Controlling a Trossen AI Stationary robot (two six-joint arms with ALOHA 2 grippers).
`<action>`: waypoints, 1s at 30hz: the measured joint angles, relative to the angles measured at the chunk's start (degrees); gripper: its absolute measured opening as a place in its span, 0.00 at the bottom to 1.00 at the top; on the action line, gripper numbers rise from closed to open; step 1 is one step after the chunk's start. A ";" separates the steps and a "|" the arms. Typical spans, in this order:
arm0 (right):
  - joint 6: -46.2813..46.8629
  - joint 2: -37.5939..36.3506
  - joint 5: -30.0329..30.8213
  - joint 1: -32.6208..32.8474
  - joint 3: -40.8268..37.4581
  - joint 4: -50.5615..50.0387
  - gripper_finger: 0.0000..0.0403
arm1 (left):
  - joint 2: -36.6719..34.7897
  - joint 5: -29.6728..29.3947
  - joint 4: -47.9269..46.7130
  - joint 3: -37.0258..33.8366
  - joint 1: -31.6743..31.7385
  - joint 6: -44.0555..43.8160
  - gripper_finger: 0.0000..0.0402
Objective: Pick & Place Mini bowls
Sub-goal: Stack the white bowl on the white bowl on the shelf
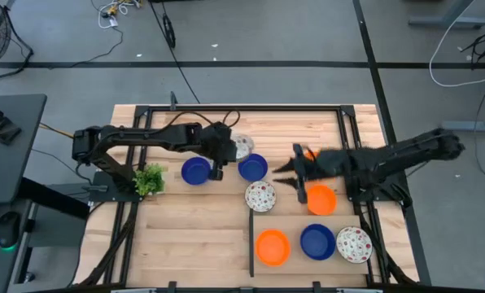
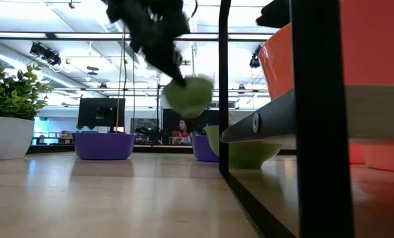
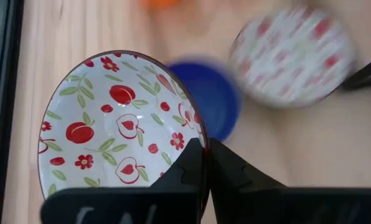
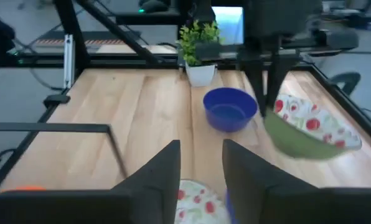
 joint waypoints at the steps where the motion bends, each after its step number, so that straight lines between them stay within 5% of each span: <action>1: -1.88 0.07 -3.15 -2.61 1.26 -2.43 0.33 | -0.05 1.89 -0.05 1.21 -0.62 0.23 0.03; 7: -14.88 5.54 -15.23 -11.62 11.36 -11.86 0.40 | -0.06 10.72 0.13 5.63 -3.87 1.29 0.03; 15: -25.07 16.88 -28.28 -14.01 24.33 -24.61 0.42 | -0.06 10.74 0.12 6.08 -6.78 1.28 0.03; 23: -27.71 24.39 -28.66 -13.99 28.18 -27.71 0.37 | -0.04 9.63 0.36 6.08 -7.31 1.28 0.03; 30: -27.93 24.31 -28.38 -12.62 28.20 -28.14 0.19 | -0.02 9.22 0.78 6.10 -7.33 1.92 0.05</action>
